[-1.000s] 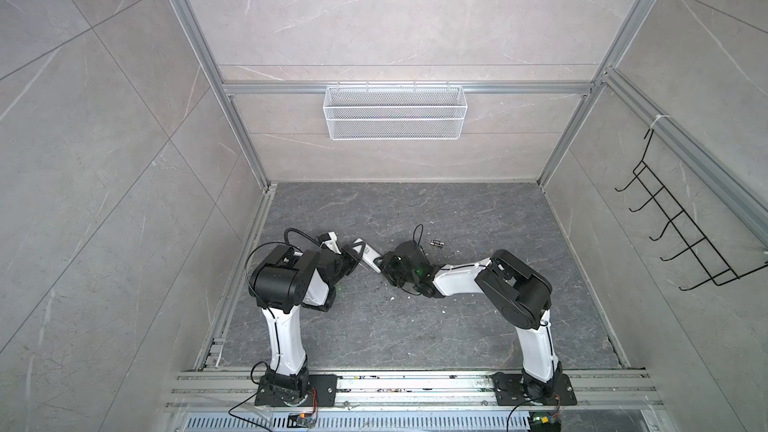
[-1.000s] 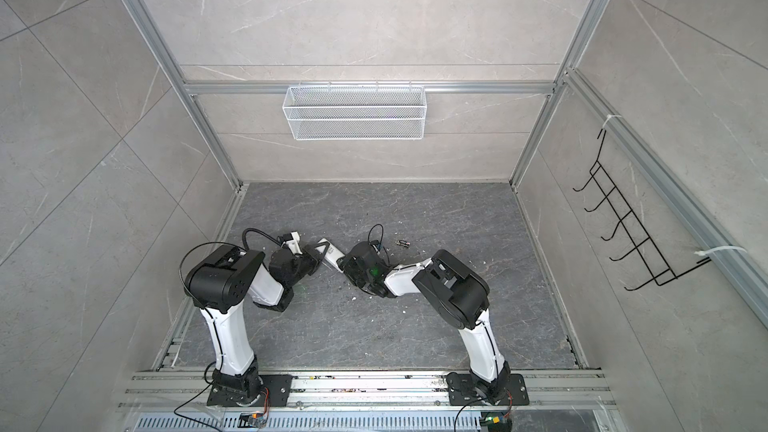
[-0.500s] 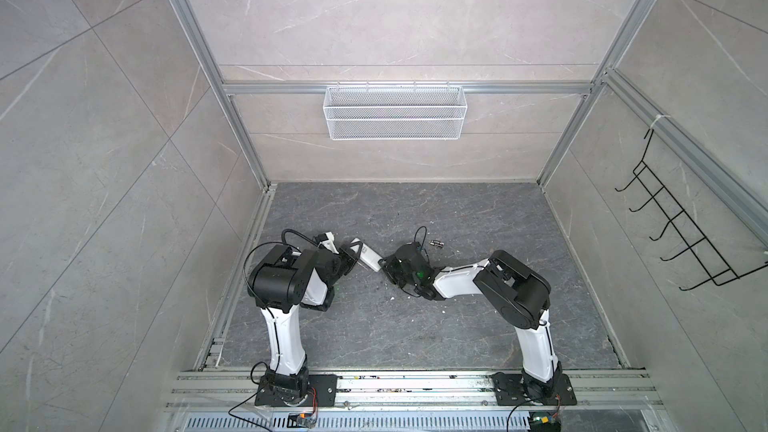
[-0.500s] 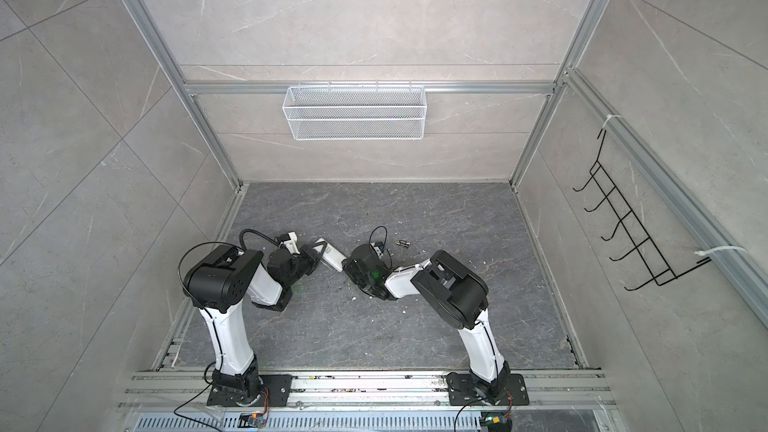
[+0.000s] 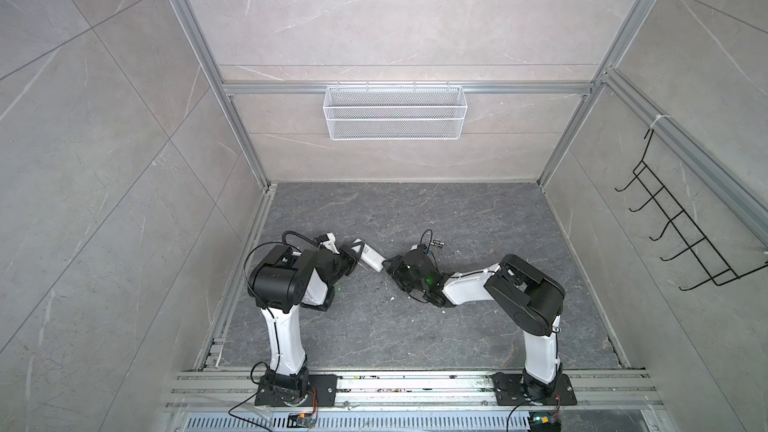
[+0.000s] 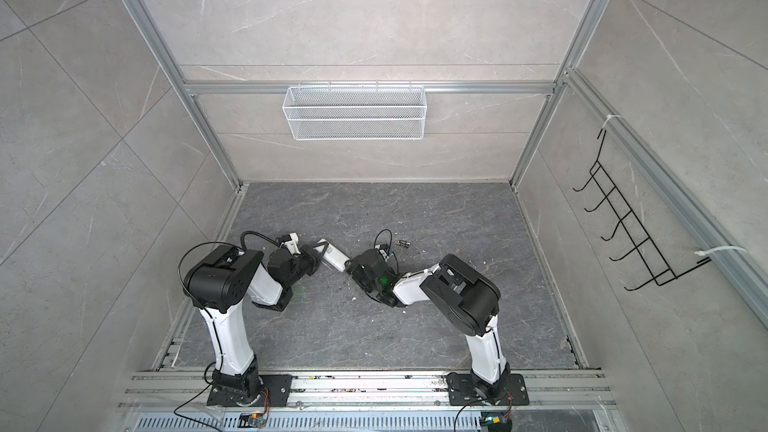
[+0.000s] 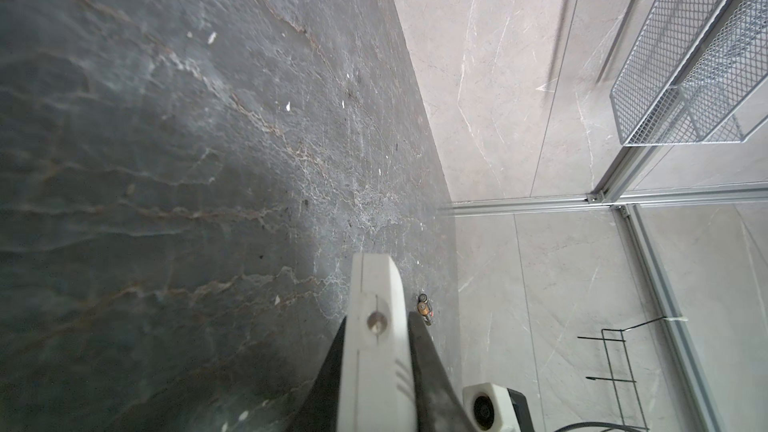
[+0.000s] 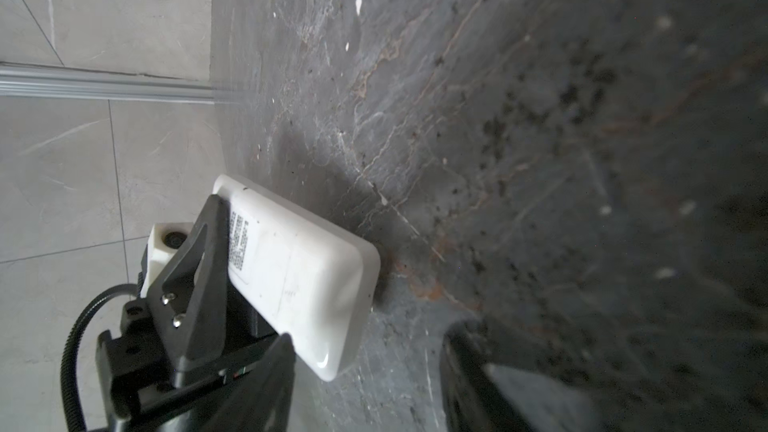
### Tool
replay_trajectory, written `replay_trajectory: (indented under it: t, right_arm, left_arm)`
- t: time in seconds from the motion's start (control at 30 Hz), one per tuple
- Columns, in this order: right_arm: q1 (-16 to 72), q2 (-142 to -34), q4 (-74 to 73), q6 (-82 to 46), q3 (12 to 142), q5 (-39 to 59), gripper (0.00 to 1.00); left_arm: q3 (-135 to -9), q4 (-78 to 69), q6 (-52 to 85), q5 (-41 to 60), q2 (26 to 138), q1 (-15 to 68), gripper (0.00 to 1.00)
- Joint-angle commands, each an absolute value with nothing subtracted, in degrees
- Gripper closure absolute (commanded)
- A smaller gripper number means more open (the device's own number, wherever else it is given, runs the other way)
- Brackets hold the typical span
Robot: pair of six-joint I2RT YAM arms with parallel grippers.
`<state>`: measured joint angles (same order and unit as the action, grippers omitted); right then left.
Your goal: Load the batteries into the remote control
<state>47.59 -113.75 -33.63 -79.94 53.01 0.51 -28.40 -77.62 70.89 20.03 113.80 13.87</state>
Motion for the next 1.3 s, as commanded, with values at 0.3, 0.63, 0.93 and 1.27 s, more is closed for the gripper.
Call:
replay_trajectory:
  t: [0.3, 0.63, 0.93, 1.27]
  right_arm:
    - [46.3, -116.7, -48.1, -83.3, 52.5, 6.6, 0.36]
    - [46.1, -116.8, -49.7, -83.8, 53.8, 6.9, 0.43]
    - [46.0, -116.6, -48.7, -83.7, 56.4, 7.6, 0.48]
    - [46.0, -113.8, -41.8, -80.4, 57.5, 6.9, 0.65]
  left_arm:
    - [-29.6, -81.1, 79.1, 21.1, 109.8, 13.9, 1.0]
    - [-29.4, -81.1, 82.2, 22.5, 106.8, 13.9, 1.0]
    - [-28.8, -81.1, 83.6, 23.4, 105.4, 13.9, 1.0]
    - [-28.5, -81.1, 83.9, 22.7, 104.5, 13.9, 1.0]
